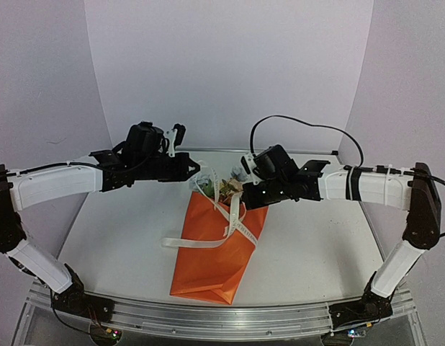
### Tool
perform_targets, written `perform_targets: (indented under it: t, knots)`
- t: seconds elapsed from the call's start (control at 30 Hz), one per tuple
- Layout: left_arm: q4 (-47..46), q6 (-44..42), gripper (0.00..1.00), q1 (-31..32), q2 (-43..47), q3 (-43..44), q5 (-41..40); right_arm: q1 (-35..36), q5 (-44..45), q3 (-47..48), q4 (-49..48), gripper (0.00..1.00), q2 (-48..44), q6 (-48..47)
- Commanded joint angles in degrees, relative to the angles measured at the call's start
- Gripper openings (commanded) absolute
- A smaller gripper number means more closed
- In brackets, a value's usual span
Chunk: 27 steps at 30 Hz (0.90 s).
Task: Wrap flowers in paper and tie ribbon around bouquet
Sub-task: Cross the ribbon over the folded bouquet.
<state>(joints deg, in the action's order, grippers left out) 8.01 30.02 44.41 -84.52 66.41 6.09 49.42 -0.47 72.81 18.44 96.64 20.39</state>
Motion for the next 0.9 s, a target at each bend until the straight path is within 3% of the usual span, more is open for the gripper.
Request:
perform_targets:
  t: [0.0,0.23,0.47,0.87]
  knots:
    - [0.4,-0.1,0.0,-0.4,-0.1,3.4,0.8,0.7,-6.8,2.8,-4.8,0.0,-0.7,-3.5]
    - [0.9,0.0,0.0,-0.9,0.0,3.4,1.6,0.6,-17.4,5.0,-4.1,0.0,1.7,-5.5]
    - [1.6,-0.1,0.0,-1.3,0.0,3.8,2.1,0.1,-23.2,10.6,2.5,0.0,5.2,-6.8]
    - [2.7,0.5,0.0,-2.0,-1.4,3.6,1.6,0.1,-16.4,6.6,3.9,0.0,6.8,1.5]
